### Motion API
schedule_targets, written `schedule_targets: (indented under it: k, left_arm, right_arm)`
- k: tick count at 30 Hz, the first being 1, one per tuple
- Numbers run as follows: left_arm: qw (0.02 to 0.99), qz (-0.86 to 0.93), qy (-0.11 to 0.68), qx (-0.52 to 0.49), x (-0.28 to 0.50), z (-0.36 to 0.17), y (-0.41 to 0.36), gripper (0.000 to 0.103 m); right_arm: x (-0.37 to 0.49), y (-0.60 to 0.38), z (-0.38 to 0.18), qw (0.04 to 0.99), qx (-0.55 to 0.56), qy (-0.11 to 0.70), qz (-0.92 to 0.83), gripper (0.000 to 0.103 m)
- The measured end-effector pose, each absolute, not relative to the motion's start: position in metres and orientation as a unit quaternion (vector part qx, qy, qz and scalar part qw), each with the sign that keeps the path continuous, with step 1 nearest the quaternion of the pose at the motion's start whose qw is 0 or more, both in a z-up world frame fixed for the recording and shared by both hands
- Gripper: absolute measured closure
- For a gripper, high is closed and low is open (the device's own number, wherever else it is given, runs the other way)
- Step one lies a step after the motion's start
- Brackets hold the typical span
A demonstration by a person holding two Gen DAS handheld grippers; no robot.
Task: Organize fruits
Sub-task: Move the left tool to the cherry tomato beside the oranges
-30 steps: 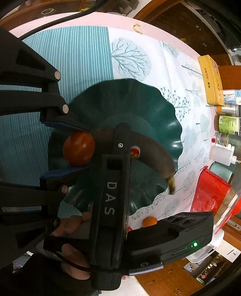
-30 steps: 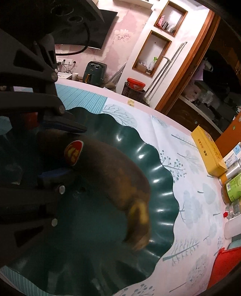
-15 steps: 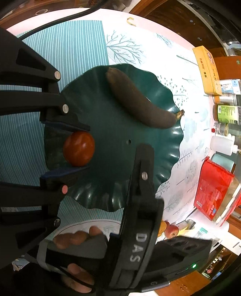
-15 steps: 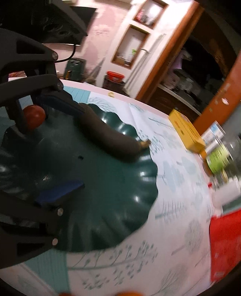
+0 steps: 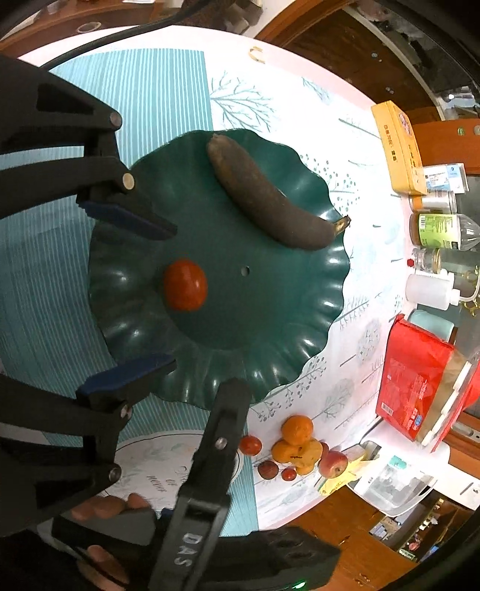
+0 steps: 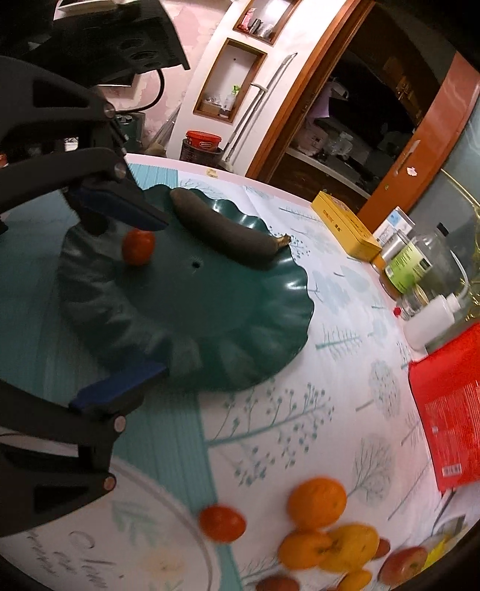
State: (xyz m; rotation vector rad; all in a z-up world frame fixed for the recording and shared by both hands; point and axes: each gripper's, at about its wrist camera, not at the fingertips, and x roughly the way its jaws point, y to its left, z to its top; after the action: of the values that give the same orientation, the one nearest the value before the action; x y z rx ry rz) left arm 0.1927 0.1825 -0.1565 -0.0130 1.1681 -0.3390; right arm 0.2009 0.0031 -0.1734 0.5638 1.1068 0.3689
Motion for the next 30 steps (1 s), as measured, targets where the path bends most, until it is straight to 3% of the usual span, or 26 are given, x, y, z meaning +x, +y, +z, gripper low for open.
schedule_targets:
  k: [21, 30]
  left_arm:
    - [0.821, -0.073, 0.564, -0.050, 0.138, -0.151, 0.117, 0.039]
    - [0.827, -0.057, 0.555, -0.063, 0.121, -0.148, 0.061, 0.038]
  right_arm:
    - [0.119, -0.114, -0.167, 0.807, 0.239, 0.525, 0.130, 0.029]
    - [0.101, -0.185, -0.158, 0.829, 0.176, 0.518, 0.112, 0.029]
